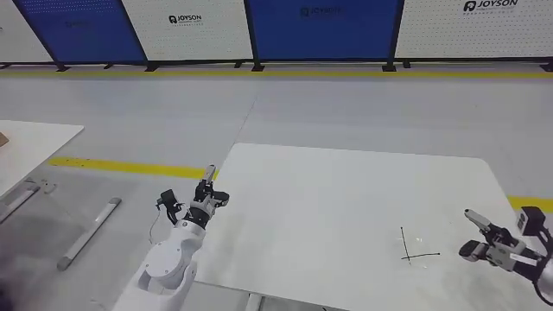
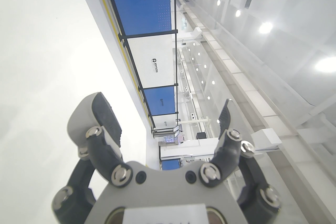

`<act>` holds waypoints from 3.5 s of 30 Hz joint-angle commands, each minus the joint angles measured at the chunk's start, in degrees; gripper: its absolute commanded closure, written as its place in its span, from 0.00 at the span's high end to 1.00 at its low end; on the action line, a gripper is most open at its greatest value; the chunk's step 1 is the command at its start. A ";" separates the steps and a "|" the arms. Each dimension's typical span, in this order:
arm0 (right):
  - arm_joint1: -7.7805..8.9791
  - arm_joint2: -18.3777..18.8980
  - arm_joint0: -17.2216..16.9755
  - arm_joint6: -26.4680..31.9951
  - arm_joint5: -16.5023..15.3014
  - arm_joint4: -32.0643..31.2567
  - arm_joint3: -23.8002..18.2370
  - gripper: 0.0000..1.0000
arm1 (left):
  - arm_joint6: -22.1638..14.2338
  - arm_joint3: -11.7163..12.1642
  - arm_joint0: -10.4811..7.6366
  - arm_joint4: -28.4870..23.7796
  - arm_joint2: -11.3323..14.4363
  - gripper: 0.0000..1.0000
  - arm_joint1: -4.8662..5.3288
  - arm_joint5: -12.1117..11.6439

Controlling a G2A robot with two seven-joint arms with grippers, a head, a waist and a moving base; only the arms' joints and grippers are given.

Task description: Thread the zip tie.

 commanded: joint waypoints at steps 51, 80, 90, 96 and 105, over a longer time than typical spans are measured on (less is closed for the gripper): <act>7.70 -24.63 15.74 11.87 -12.02 1.86 16.99 1.00 | 0.00 0.00 0.00 0.00 0.00 1.00 0.00 0.00; 8.20 -26.17 15.70 9.97 -12.07 0.67 19.43 0.29 | 0.00 0.00 0.00 0.00 0.00 1.00 0.00 0.00; 8.35 -26.62 15.89 9.88 -11.73 0.52 19.62 0.21 | 0.00 0.00 0.00 0.00 0.00 1.00 0.00 0.00; 8.30 -27.16 16.25 9.67 -11.57 0.68 19.90 0.02 | 0.00 0.00 0.00 0.00 0.00 1.00 0.00 0.00; 8.46 -26.81 16.24 9.60 -12.50 1.92 19.85 0.00 | 0.00 0.00 0.00 0.00 0.00 1.00 0.00 0.00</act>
